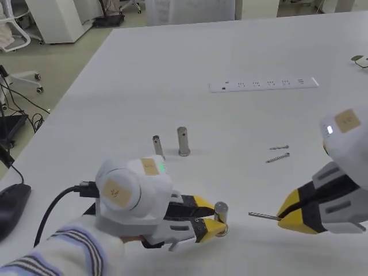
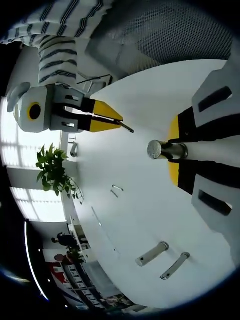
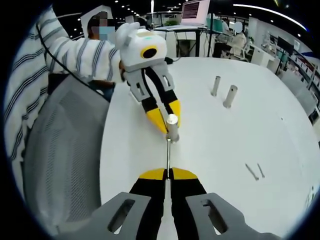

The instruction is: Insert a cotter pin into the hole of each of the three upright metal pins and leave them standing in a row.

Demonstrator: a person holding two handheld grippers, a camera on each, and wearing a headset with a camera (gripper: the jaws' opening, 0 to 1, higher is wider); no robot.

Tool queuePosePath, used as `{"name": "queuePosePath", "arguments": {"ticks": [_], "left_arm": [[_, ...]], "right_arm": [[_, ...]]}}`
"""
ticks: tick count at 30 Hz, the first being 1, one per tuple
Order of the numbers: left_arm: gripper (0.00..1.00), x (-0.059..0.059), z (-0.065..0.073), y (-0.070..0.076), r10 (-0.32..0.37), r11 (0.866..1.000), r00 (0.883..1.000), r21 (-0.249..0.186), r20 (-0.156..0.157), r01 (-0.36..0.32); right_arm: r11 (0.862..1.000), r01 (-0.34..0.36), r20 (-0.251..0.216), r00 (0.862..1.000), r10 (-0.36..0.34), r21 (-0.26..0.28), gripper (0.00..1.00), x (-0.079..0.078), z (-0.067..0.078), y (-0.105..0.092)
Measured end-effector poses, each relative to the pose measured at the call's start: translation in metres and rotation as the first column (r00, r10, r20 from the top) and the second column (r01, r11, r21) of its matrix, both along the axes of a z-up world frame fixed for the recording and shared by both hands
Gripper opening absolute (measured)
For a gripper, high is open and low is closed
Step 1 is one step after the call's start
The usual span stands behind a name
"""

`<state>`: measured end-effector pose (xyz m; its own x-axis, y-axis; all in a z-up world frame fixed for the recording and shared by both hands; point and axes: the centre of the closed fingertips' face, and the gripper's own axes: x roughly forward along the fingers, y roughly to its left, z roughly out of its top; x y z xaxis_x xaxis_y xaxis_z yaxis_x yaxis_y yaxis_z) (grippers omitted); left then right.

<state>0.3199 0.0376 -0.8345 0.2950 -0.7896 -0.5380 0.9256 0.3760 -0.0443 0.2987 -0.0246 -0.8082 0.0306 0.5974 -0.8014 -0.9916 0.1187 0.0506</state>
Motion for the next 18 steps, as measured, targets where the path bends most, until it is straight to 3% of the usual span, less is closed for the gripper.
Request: {"name": "queuePosePath", "arguments": {"ticks": [7,18], "left_arm": [[0.1,-0.003,0.0,-0.002,-0.09,0.996,0.996,0.014,0.022,0.09],[0.1,-0.007,0.0,-0.006,-0.195,0.981,0.98,0.023,0.028,0.194]], "right_arm": [[1.0,-0.025,0.001,1.0,0.025,-0.008,0.03,0.002,-0.004,0.005],[0.999,-0.044,-0.004,0.999,0.044,-0.015,0.03,0.005,-0.009,0.011]]}}
